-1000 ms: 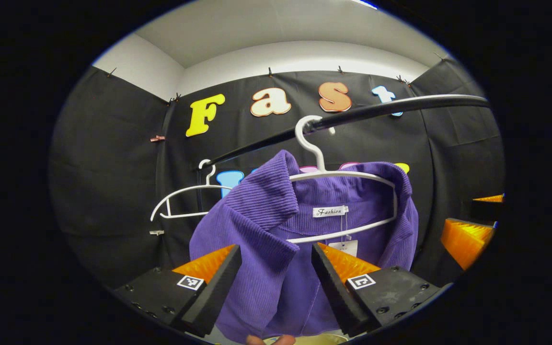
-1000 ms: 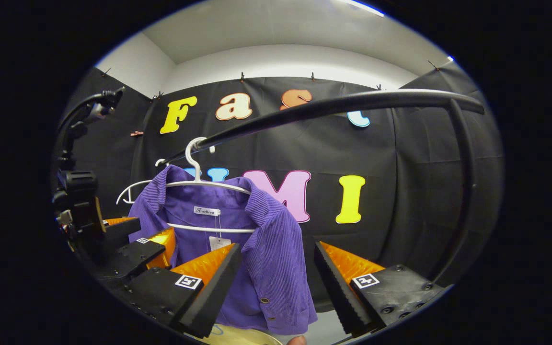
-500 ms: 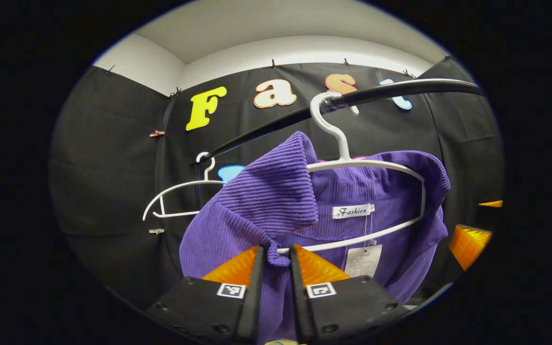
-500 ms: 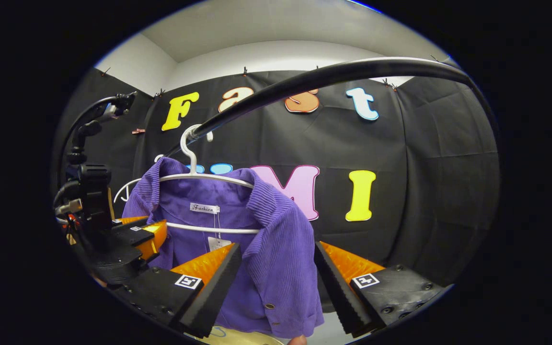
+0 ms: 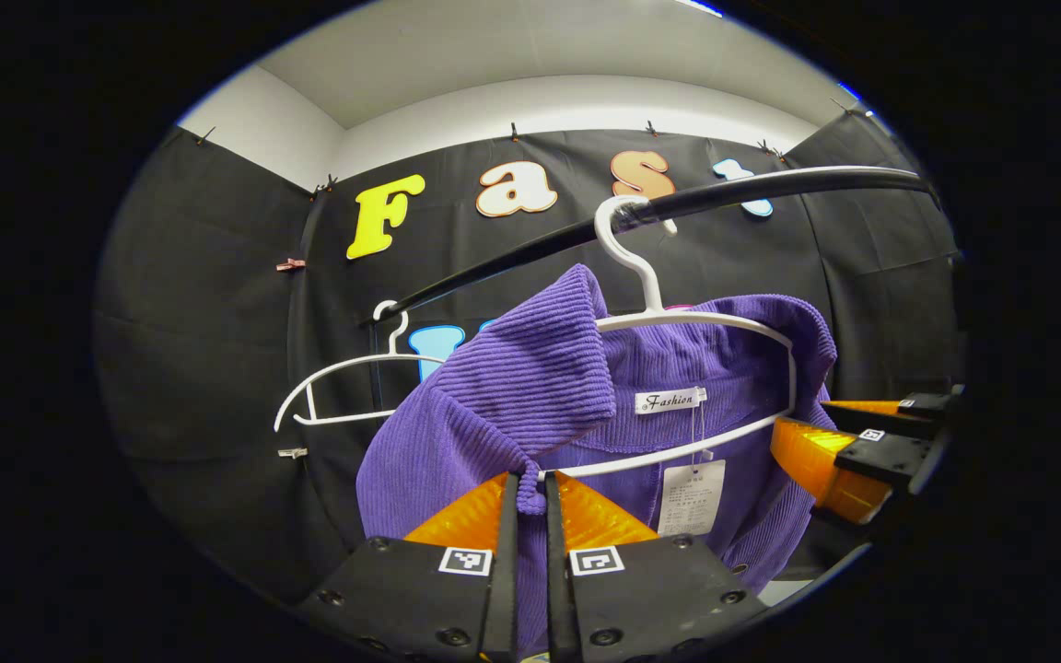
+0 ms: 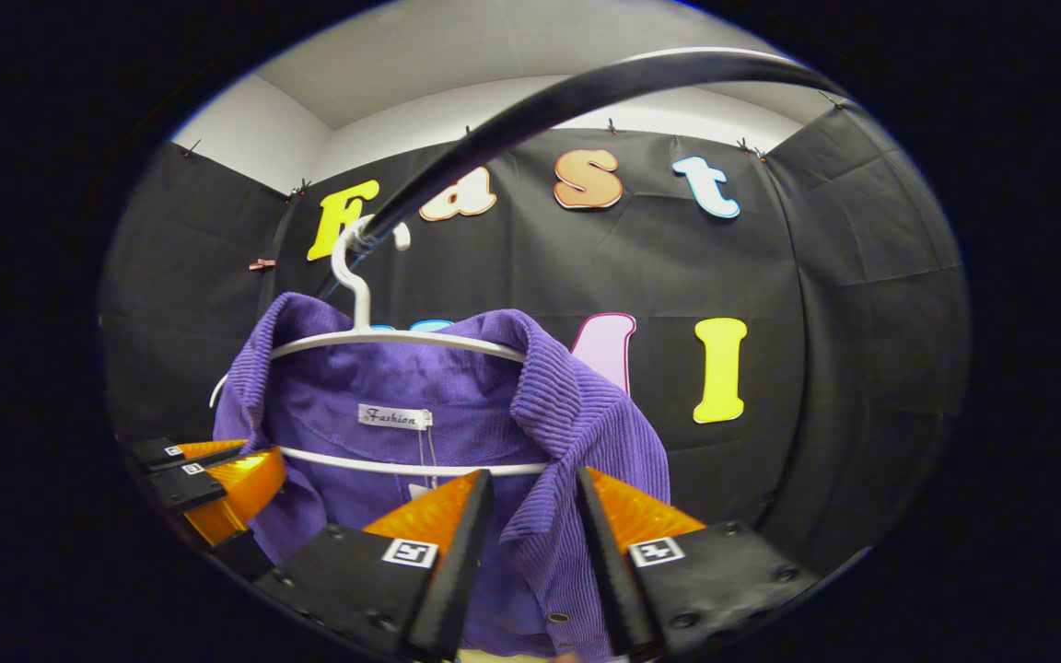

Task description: Grasp the clothes on the hanger with both hands and then place them into the laundry hamper below.

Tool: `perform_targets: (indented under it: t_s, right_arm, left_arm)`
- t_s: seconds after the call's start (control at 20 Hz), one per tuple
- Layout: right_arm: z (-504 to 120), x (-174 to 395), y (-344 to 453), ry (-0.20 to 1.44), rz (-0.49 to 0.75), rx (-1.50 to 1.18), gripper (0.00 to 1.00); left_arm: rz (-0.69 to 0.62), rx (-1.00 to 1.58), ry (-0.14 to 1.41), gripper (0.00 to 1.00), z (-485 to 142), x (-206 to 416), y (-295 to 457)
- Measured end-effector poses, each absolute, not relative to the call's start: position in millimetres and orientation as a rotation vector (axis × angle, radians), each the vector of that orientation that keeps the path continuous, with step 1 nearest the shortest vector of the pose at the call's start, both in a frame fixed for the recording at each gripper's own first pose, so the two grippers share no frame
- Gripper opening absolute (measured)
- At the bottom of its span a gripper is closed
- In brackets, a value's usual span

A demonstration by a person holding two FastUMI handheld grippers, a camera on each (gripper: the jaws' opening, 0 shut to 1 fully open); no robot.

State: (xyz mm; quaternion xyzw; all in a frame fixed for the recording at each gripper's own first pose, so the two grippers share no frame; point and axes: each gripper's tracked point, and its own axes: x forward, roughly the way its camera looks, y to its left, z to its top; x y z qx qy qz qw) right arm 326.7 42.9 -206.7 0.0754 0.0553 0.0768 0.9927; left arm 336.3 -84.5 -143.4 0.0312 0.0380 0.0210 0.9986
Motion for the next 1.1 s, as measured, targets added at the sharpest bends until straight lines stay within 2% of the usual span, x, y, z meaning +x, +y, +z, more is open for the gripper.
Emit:
perform_targets:
  t_s: [0.15,0.25,0.3,0.65,0.9,1.1]
  right_arm:
    - [-210,327,43,0.117,0.154,0.283,0.11]
    - [-220,324,44,0.194,0.187,0.355,0.11]
    - [-230,325,53,0.21,0.211,0.407,0.05]
    - [-214,327,54,0.329,0.401,0.713,0.05]
    - [-218,353,25,0.352,0.375,0.684,0.05]
    - [-196,375,-10,0.274,0.319,0.642,0.05]
  left_arm:
    - [0.032,0.066,0.078,0.11,-143,337,-83]
    - [0.021,0.063,0.078,0.08,-141,339,-82]
    - [0.01,0.055,0.083,0.07,-142,340,-85]
    - [0.0,0.047,0.111,0.05,-141,344,-76]
    - [-0.014,0.035,0.127,0.05,-137,349,-68]
    - [-0.003,0.043,0.092,0.05,-115,352,-56]
